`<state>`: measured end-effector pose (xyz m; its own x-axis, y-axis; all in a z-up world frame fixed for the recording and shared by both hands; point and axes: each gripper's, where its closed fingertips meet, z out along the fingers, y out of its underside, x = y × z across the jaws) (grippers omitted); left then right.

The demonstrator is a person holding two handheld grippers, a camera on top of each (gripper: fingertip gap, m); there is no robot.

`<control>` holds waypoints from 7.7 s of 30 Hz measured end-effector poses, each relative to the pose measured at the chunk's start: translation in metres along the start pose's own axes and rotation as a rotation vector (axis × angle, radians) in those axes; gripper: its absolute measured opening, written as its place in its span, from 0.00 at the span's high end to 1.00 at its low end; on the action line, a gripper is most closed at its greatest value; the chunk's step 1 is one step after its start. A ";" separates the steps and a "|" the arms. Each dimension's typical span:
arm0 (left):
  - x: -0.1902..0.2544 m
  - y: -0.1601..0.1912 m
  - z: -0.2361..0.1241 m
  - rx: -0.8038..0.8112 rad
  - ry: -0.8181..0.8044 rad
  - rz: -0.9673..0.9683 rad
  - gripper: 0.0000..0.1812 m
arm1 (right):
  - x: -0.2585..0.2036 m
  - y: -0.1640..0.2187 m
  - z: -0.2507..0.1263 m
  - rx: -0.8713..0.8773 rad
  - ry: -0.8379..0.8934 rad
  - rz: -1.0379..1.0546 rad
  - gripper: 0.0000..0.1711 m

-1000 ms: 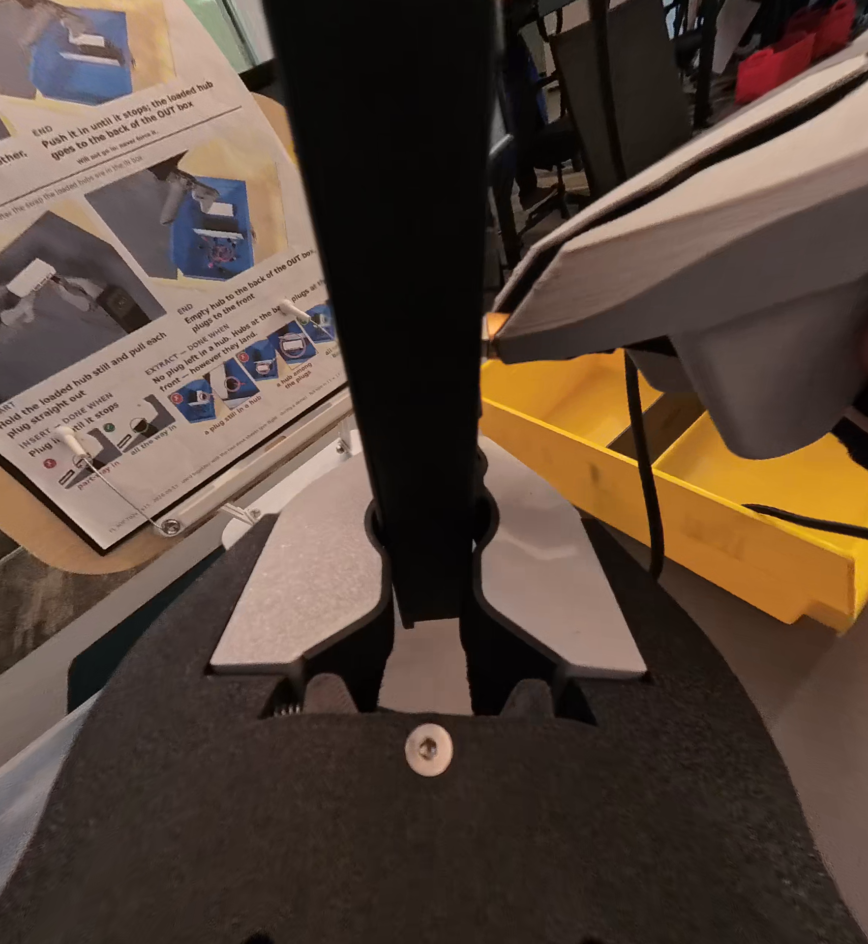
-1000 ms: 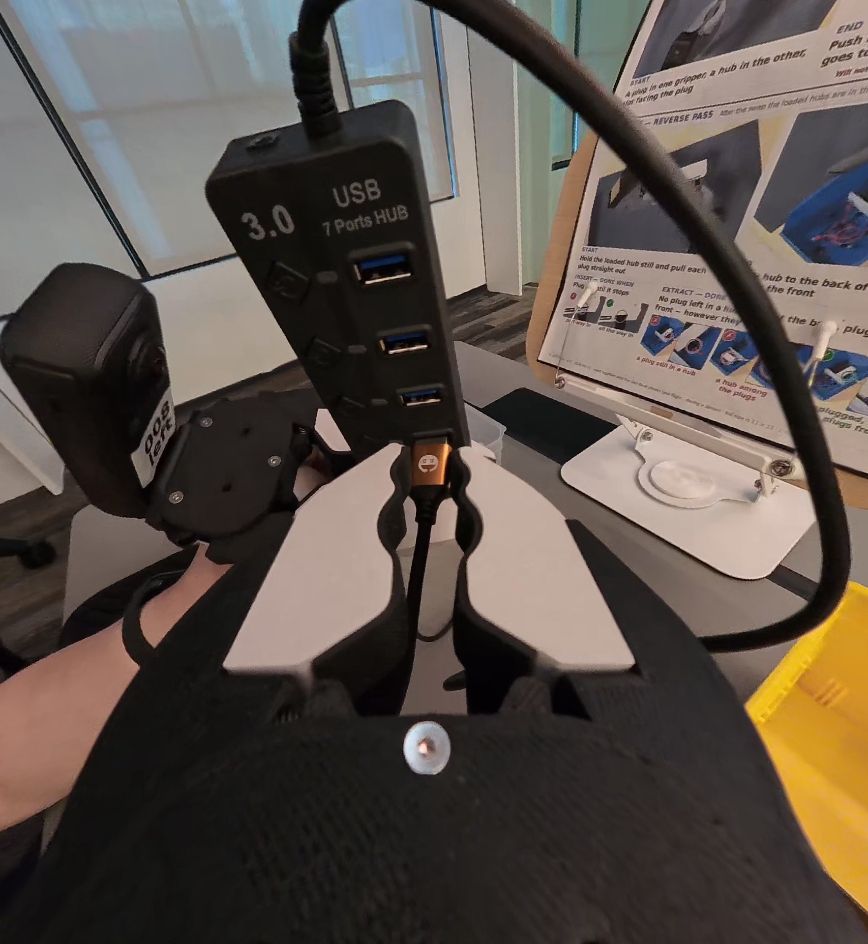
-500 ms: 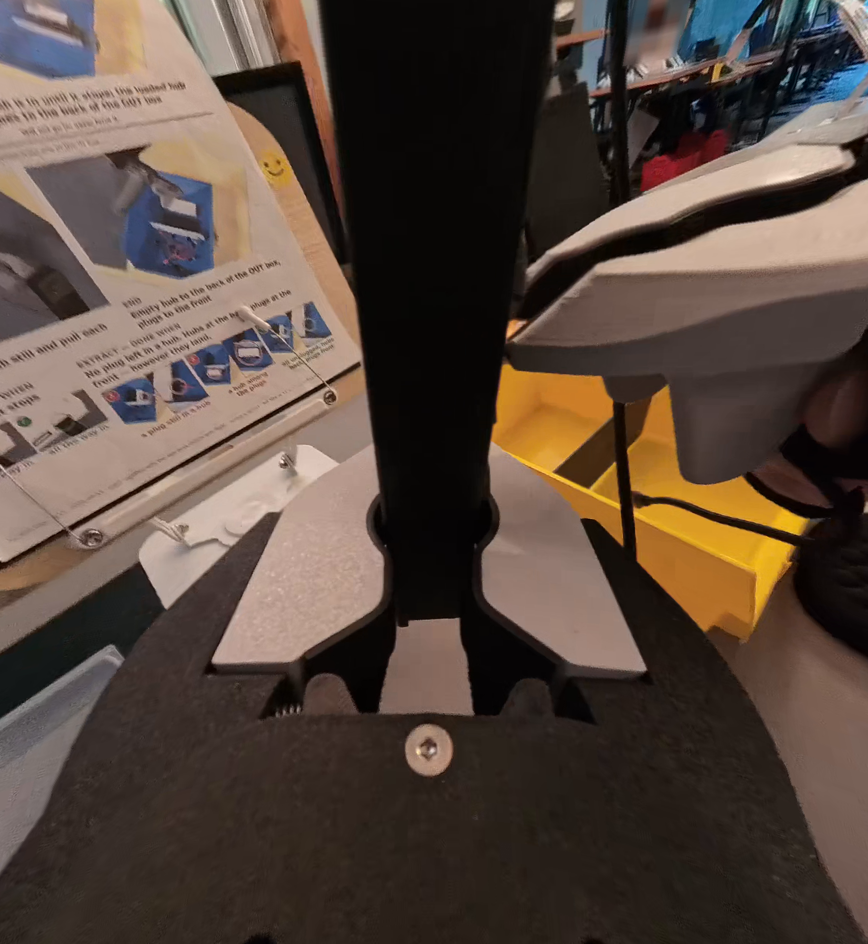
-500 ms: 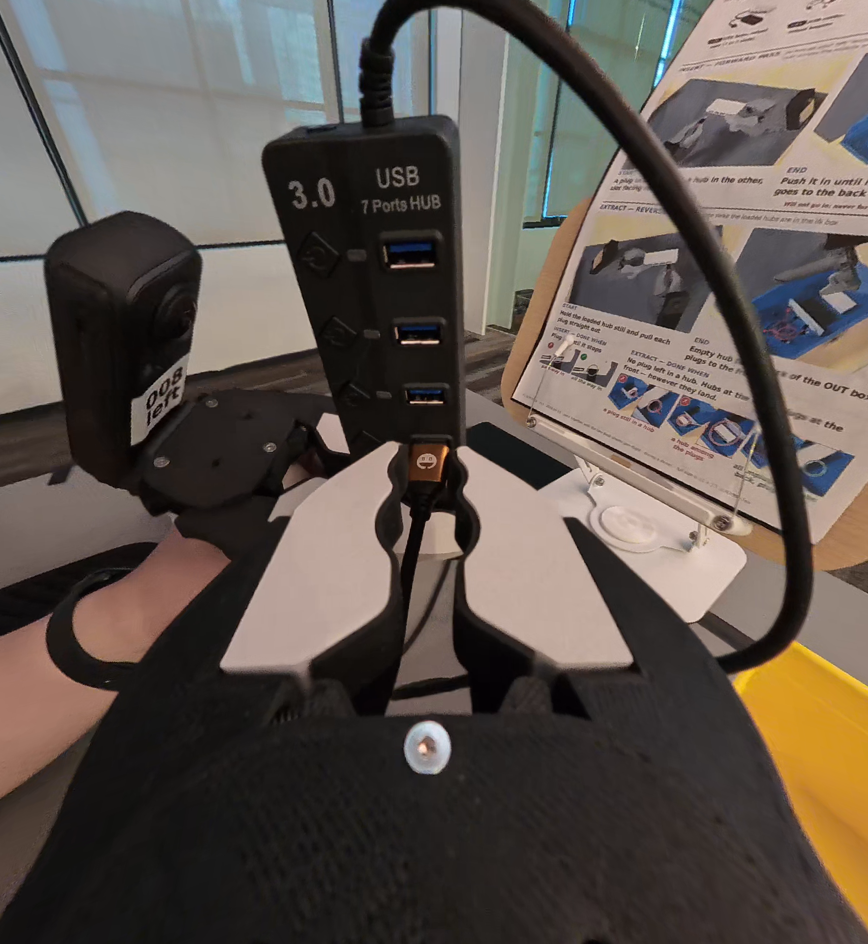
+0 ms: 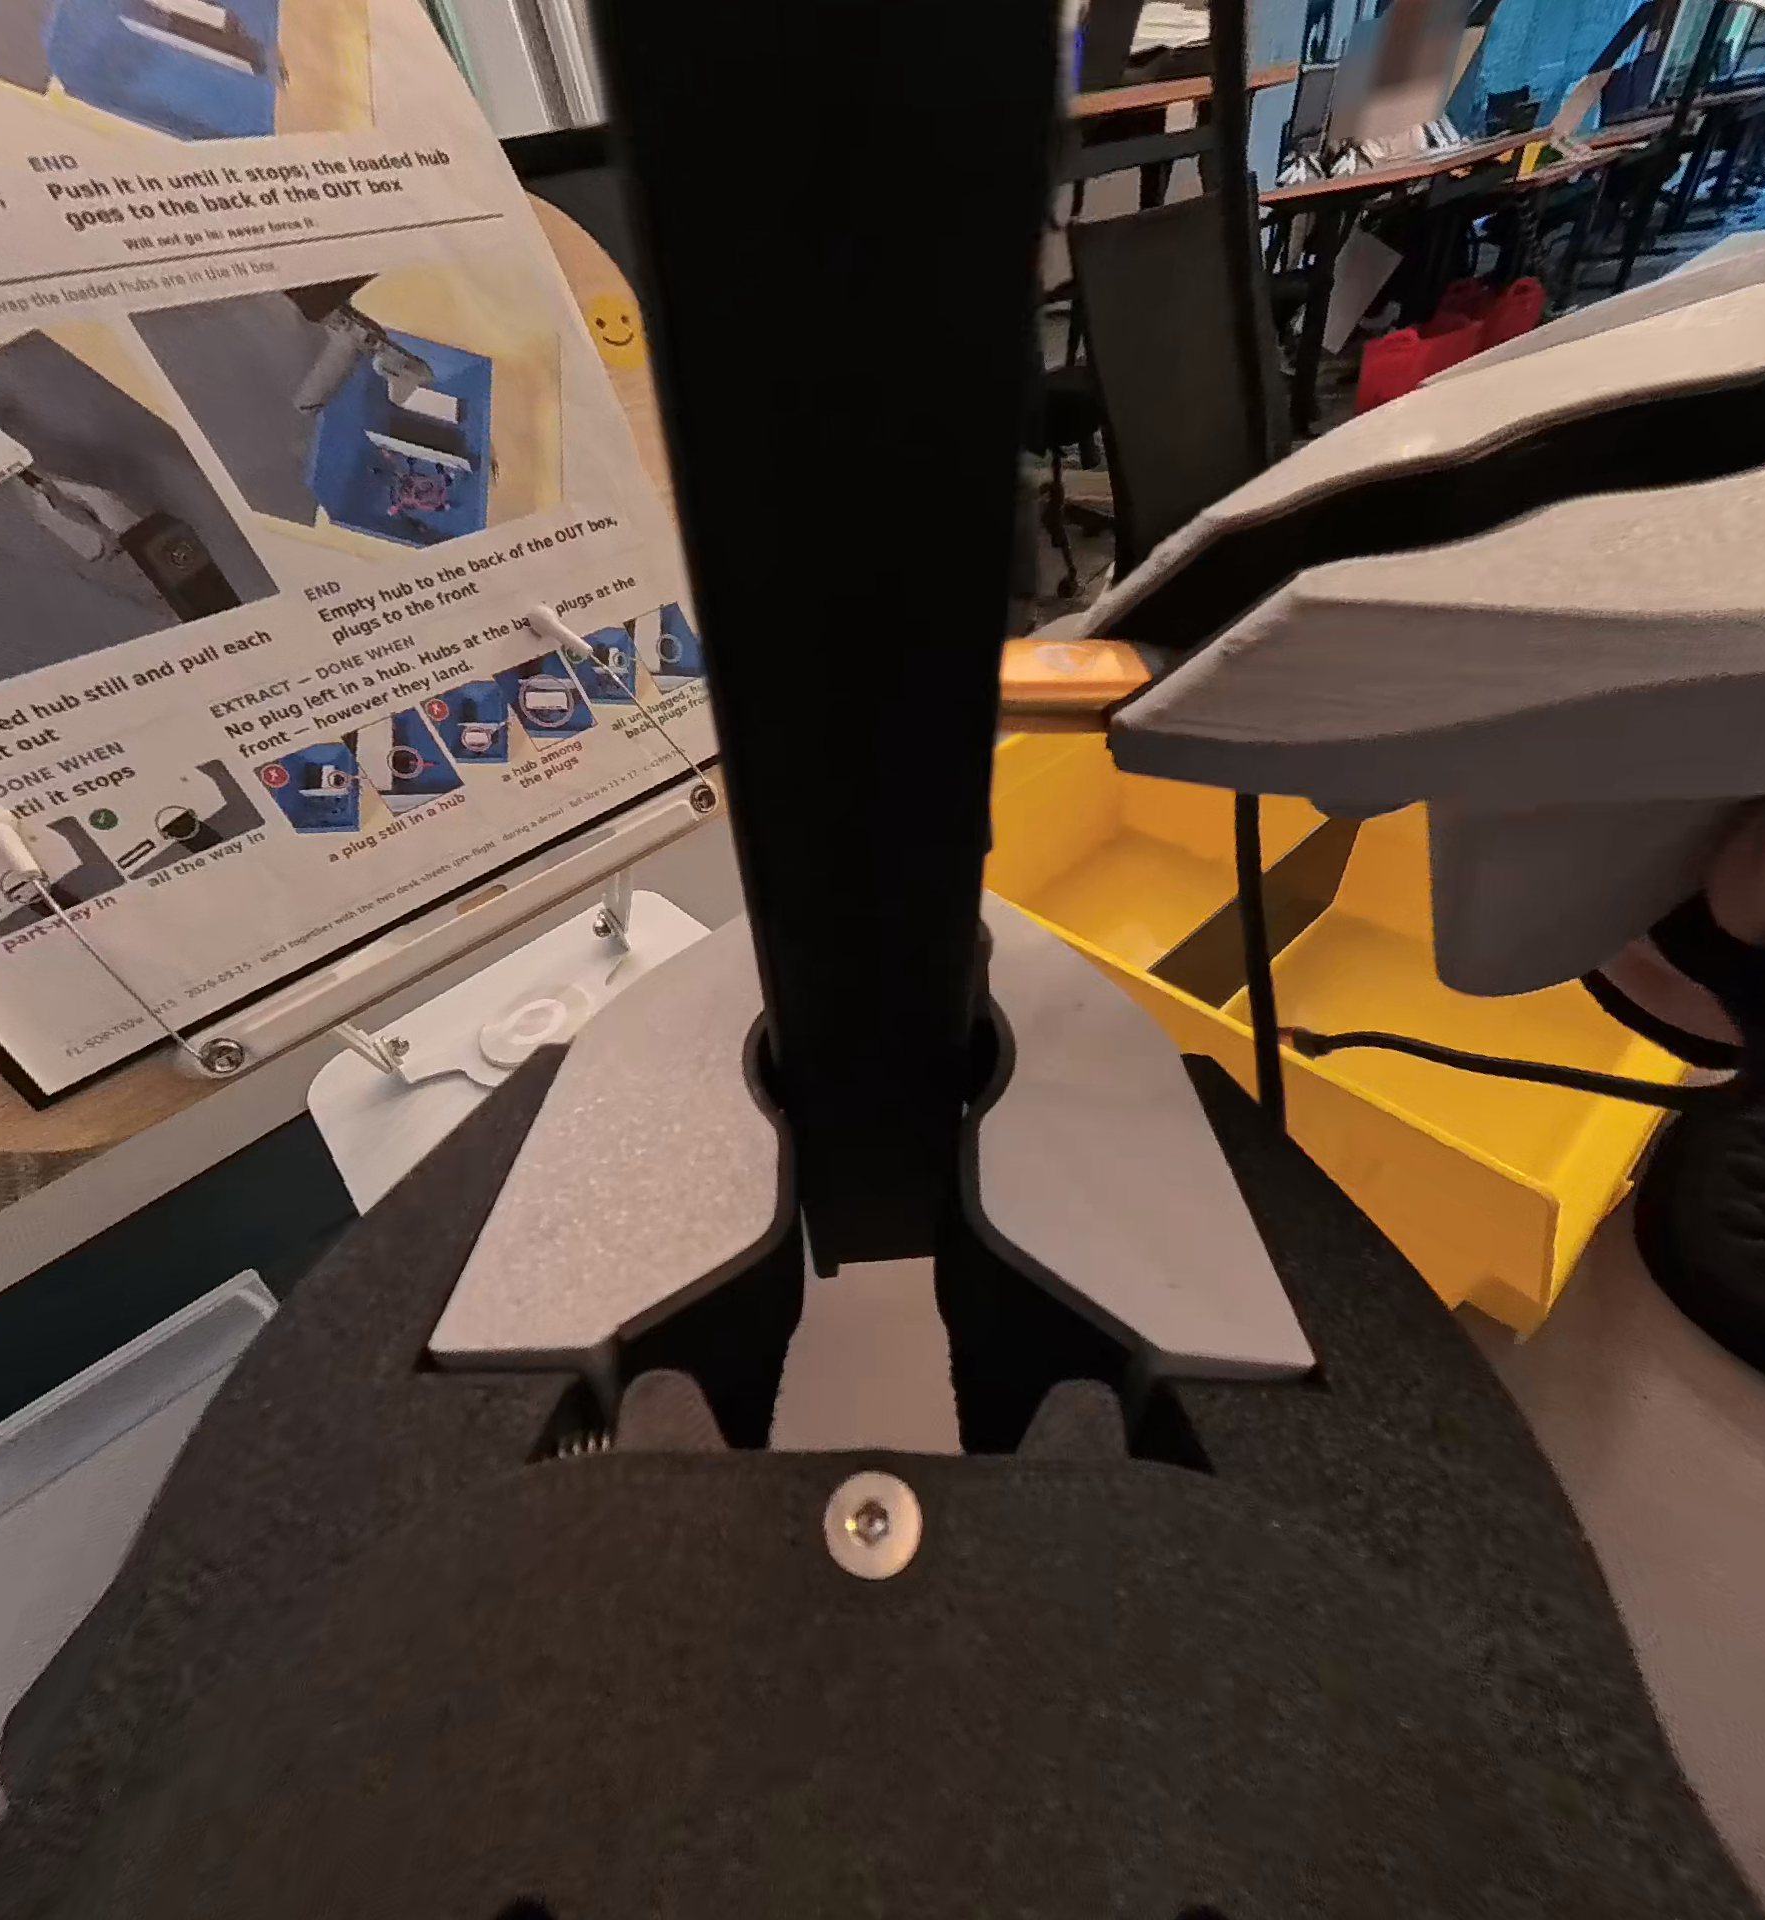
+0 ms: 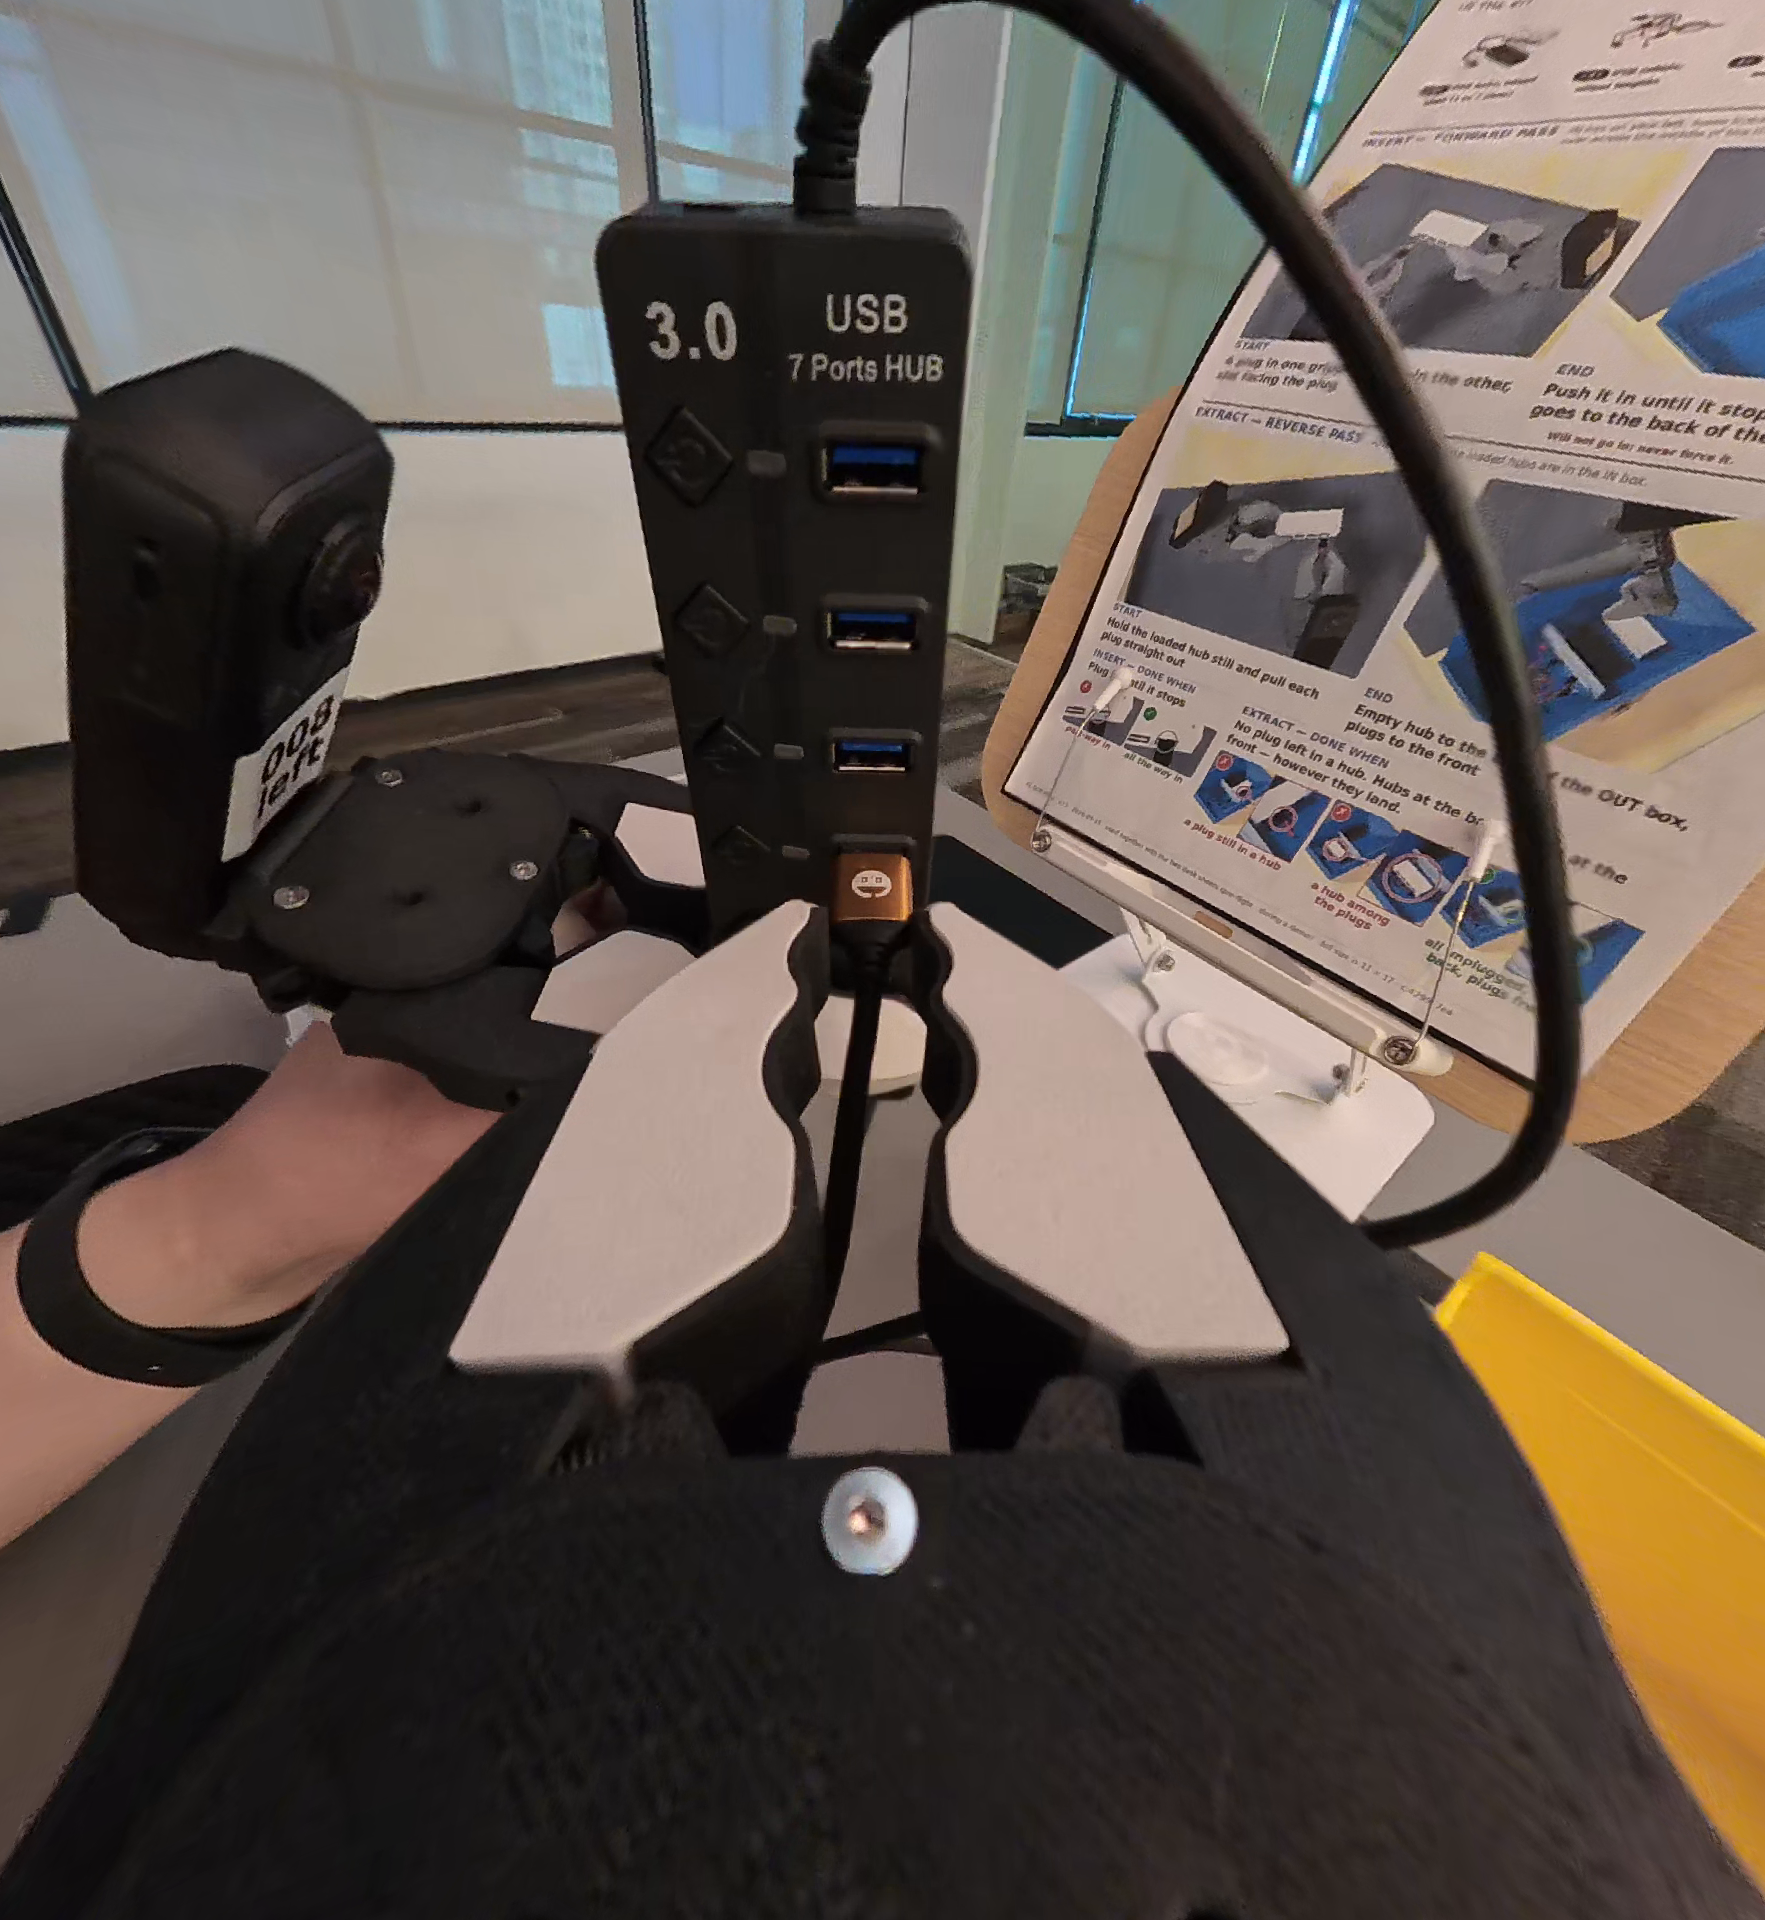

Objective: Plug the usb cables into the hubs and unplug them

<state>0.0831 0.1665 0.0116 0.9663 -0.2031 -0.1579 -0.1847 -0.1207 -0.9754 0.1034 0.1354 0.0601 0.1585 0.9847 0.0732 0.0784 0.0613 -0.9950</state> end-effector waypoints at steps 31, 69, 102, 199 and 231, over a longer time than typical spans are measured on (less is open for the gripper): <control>0.056 0.011 -0.046 -0.076 0.773 -0.139 0.85 | 0.047 -0.082 -0.134 0.355 -0.377 0.174 0.72; 0.047 0.024 -0.048 -0.187 0.707 -0.146 0.70 | -0.016 0.001 -0.037 -0.135 -0.467 0.083 0.83; -0.021 0.175 -0.011 -0.818 -0.111 -0.003 1.00 | 0.080 -0.044 -0.147 0.076 -0.268 0.193 0.84; 0.019 -0.002 0.013 -0.293 0.251 0.117 0.78 | 0.338 -0.022 -0.015 -0.323 0.497 -0.653 0.84; 0.039 0.013 0.023 -0.381 0.277 0.182 0.78 | 0.233 0.199 -0.057 -1.323 -0.219 -0.025 0.83</control>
<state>0.1230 0.1797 -0.0110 0.8381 -0.4979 -0.2228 -0.4478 -0.3948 -0.8022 0.2122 0.3681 -0.1165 -0.0070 0.9990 -0.0452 0.9851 -0.0008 -0.1719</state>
